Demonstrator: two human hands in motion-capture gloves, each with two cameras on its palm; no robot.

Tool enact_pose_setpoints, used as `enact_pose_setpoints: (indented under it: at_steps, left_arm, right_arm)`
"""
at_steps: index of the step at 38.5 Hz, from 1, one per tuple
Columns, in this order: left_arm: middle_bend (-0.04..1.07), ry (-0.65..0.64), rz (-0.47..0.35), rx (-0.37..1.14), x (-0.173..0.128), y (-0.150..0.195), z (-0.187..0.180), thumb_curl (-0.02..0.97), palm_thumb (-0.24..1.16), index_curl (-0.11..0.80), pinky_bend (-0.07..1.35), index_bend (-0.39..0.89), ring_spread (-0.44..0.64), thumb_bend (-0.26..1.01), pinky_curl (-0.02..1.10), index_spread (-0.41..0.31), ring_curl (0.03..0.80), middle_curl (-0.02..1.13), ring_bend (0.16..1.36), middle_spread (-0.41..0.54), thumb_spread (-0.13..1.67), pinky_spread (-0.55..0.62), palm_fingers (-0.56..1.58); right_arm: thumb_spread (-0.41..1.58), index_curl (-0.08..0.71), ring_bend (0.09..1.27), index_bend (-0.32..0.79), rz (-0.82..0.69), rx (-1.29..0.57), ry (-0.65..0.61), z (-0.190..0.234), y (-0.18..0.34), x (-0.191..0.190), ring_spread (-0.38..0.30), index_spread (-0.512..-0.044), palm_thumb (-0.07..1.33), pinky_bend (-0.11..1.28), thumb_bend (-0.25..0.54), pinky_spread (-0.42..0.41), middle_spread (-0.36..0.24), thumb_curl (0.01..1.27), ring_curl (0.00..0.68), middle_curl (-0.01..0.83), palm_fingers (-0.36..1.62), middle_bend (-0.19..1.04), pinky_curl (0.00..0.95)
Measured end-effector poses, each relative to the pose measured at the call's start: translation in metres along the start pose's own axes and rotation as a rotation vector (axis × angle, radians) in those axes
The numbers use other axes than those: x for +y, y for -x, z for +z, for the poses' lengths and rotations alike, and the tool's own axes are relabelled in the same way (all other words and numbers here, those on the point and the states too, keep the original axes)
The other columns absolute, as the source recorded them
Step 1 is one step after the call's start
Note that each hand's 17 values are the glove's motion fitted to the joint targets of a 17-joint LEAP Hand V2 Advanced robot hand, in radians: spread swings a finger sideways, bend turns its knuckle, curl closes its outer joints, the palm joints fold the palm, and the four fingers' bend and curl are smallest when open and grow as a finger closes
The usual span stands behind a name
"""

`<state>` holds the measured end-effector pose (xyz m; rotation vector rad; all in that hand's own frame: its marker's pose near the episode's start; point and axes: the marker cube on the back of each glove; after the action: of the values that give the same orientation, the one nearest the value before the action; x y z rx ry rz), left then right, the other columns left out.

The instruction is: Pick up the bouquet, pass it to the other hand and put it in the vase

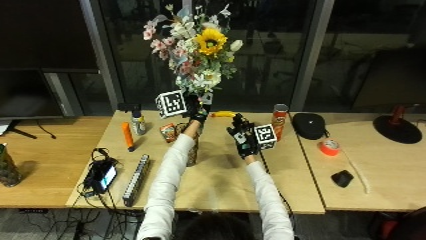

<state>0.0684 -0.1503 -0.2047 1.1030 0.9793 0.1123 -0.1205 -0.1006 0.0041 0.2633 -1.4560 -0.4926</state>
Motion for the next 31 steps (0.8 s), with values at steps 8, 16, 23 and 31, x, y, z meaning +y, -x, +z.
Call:
enact_pose_setpoints:
  at_steps: [8, 16, 23, 31]
  left_arm:
    - [0.73, -0.057, -0.04, -0.061, -0.026, 0.008, -0.01, 0.699, 0.89, 0.524, 0.66, 0.27, -0.37, -0.03, 0.47, -0.281, 0.466, 0.57, 0.82, -0.32, 0.55, -0.39, 1.37]
    - [0.73, -0.102, 0.024, 0.026, -0.044, 0.011, -0.019, 0.711, 0.89, 0.546, 0.66, 0.26, -0.37, -0.03, 0.47, -0.285, 0.468, 0.57, 0.82, -0.32, 0.55, -0.39, 1.37]
    - [0.73, -0.108, -0.042, -0.114, -0.052, 0.034, -0.023, 0.719, 0.88, 0.56, 0.66, 0.24, -0.37, -0.03, 0.47, -0.286, 0.469, 0.57, 0.82, -0.32, 0.55, -0.39, 1.37]
    - [0.73, -0.118, -0.068, -0.117, -0.059, 0.054, -0.021, 0.726, 0.88, 0.576, 0.66, 0.23, -0.36, -0.03, 0.47, -0.288, 0.47, 0.57, 0.82, -0.32, 0.55, -0.39, 1.37]
  right_arm:
    - [1.02, 0.33, 0.45, 0.09, 0.016, 0.042, -0.037, -0.03, -0.007, -0.015, -0.057, -0.391, 0.56, 0.53, -0.049, 0.128, -0.056, 0.48, 0.324, 0.387, 0.1, 0.25, 0.374]
    - [1.04, 0.274, 0.45, 0.1, 0.037, 0.068, -0.073, -0.044, -0.012, -0.021, -0.028, -0.41, 0.52, 0.55, -0.039, 0.175, -0.043, 0.44, 0.309, 0.368, 0.05, 0.22, 0.363]
    - [1.05, 0.245, 0.43, 0.11, 0.049, 0.063, -0.092, -0.045, -0.026, -0.035, -0.012, -0.413, 0.51, 0.57, -0.028, 0.209, -0.04, 0.42, 0.299, 0.357, 0.05, 0.21, 0.36]
    - [1.06, 0.228, 0.43, 0.12, 0.018, 0.078, -0.077, -0.043, -0.038, -0.044, -0.005, -0.414, 0.5, 0.57, -0.028, 0.22, -0.038, 0.4, 0.297, 0.351, 0.04, 0.19, 0.358]
